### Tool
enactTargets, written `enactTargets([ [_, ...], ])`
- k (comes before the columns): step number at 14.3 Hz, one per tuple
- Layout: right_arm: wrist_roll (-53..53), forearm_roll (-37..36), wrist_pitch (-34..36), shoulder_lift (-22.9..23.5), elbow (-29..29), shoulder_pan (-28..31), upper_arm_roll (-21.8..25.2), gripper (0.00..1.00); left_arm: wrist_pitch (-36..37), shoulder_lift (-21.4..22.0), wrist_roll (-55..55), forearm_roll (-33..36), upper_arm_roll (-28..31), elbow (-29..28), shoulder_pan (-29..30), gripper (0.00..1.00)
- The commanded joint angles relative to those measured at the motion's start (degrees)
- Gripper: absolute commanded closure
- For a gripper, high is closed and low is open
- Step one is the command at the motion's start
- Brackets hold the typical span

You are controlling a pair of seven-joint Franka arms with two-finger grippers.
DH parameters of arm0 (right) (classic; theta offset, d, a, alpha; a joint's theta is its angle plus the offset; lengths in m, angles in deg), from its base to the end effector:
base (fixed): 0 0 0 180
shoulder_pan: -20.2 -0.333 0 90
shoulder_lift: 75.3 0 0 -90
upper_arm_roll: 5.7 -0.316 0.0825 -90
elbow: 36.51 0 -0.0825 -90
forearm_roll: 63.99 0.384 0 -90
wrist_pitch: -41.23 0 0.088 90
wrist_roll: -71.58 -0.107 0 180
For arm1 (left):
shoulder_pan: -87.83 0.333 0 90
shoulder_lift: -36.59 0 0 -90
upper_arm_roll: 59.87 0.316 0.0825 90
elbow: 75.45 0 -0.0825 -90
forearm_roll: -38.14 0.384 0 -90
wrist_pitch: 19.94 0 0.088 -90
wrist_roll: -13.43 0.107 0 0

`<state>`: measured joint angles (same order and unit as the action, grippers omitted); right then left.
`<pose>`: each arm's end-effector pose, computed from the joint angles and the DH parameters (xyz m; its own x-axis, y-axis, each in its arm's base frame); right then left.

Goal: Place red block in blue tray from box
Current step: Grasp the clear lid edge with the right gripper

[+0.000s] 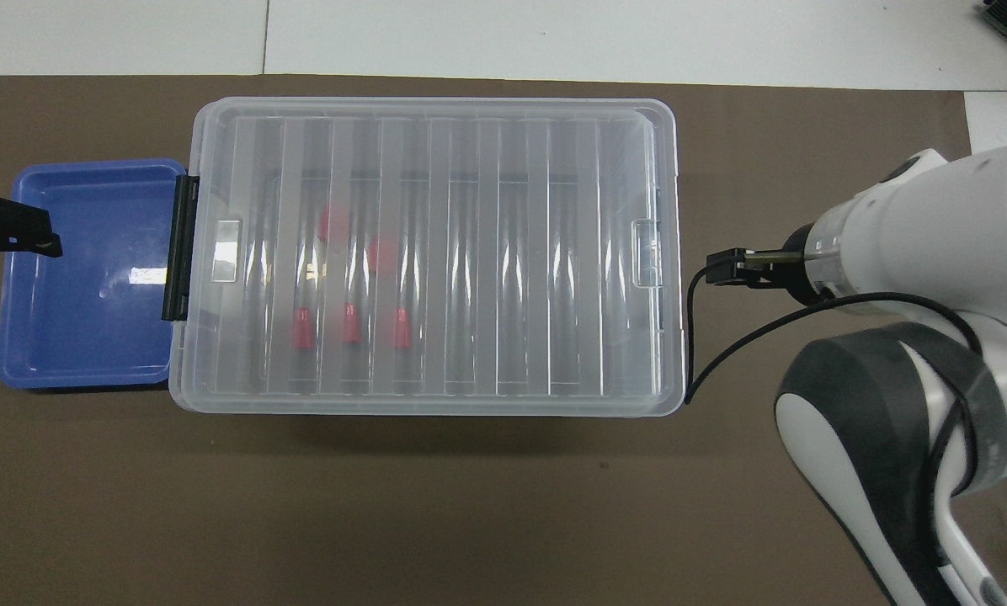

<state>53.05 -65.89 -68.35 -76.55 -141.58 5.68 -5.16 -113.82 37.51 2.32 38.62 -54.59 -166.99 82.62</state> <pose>0.5503 0.1345 0.5415 0.9920 -0.0695 0.1052 -0.0697 -0.9976 -0.0015 0.5562 0.0020 0.6268 0.9795 0.1934 0.0571 0.1935 -0.9811 0.0042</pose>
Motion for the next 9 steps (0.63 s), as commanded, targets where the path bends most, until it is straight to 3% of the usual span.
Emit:
enactTargets([
  [1,-0.5,1.1,-3.1,1.8,-1.6,-1.0,0.3,0.04,0.5,1.4,0.7,-1.1,-0.5,-1.2,0.8,0.0],
  [9,0.1,3.5,-7.3,6.7,-1.9,-2.5,0.3,0.05,0.5,1.4,0.6,-1.1,-0.5,-1.2,0.8,0.0],
])
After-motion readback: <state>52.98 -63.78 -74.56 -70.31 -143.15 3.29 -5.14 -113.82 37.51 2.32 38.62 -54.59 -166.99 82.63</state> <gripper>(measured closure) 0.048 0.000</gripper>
